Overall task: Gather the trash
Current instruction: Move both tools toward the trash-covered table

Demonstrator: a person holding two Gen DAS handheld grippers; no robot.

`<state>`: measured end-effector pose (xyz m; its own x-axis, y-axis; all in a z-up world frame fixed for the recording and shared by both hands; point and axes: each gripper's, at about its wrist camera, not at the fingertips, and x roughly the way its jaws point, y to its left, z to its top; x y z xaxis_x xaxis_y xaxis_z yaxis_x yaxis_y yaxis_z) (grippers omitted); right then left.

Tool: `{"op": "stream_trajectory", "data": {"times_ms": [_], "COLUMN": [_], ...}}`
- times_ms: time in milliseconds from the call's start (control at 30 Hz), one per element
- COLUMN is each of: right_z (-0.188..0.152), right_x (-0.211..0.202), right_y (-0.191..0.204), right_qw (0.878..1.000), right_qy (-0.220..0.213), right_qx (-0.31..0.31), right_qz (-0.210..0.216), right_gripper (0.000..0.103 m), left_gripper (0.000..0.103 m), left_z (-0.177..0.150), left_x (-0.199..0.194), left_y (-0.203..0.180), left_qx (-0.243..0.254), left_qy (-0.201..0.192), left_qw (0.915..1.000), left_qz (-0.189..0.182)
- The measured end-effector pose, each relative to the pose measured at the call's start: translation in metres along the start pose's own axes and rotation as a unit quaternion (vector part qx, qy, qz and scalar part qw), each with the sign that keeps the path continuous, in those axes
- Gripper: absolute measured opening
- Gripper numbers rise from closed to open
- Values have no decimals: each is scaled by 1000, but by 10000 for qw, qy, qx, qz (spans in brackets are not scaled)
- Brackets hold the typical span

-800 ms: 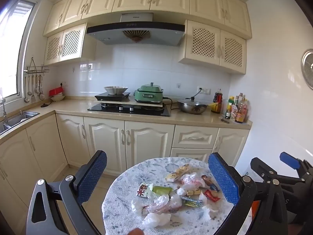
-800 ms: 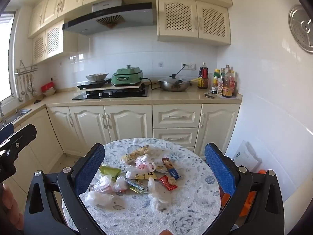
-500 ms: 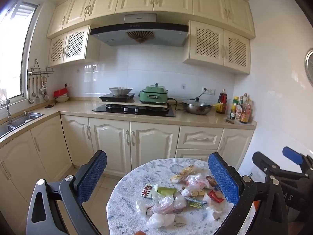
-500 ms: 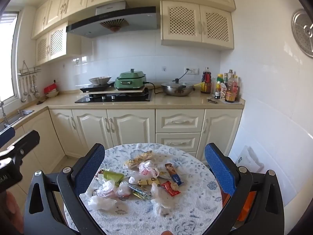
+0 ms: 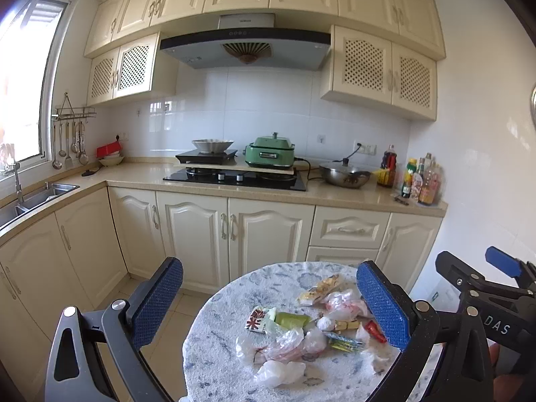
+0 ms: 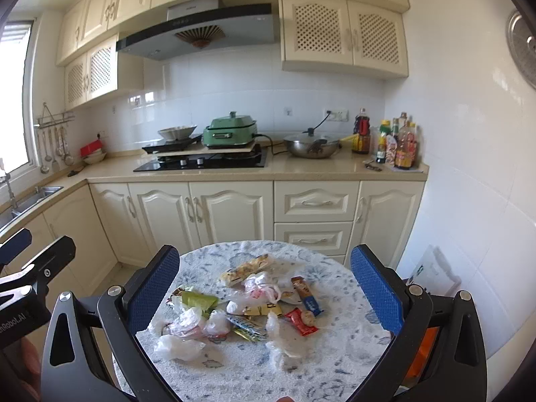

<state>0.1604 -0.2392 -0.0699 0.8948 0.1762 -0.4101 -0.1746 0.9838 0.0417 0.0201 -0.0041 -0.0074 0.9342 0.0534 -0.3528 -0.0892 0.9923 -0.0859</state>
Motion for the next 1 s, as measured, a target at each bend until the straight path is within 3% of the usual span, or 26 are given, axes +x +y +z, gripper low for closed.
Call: {"op": "stream_trajectory", "data": {"times_ms": [333, 567, 833, 1000], "right_z": [-4, -19, -25, -45], "right_x": [21, 43, 51, 72], "right_y": [-9, -23, -28, -36], "right_qw": [9998, 9989, 9988, 9958], "right_qy": [128, 439, 494, 919], "right_qx": [75, 107, 9, -11], "right_qz": [136, 117, 25, -4], "right_gripper": [103, 103, 103, 103], "left_gripper": [102, 102, 102, 102], "left_z": [-8, -21, -25, -45], "left_x": [31, 60, 75, 94], "left_y": [-1, 3, 7, 4], "left_qx": [37, 114, 81, 128], "left_qy": [102, 479, 570, 956], "left_qw": [9999, 9987, 9983, 9953], "left_qz": [-97, -126, -104, -119]}}
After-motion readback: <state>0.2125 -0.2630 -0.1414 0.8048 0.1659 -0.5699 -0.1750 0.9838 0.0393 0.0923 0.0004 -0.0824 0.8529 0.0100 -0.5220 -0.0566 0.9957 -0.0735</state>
